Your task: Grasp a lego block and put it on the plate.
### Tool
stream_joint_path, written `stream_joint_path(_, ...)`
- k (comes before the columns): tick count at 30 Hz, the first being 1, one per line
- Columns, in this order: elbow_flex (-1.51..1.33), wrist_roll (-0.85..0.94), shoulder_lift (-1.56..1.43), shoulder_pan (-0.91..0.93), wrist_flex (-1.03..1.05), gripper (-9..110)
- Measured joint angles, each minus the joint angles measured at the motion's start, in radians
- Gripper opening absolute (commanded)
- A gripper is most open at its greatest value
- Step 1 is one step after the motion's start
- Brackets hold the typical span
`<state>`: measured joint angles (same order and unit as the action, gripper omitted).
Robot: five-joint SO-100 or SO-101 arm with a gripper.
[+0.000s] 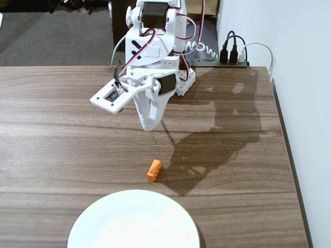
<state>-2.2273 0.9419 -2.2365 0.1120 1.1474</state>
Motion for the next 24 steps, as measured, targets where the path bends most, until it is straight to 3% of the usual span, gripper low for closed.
stream_joint_path(14, 0.104, 0.156, 0.219, -0.032, 0.048, 1)
stream_joint_path(24, 0.138, 0.405, 0.290, -0.020, 0.071, 1)
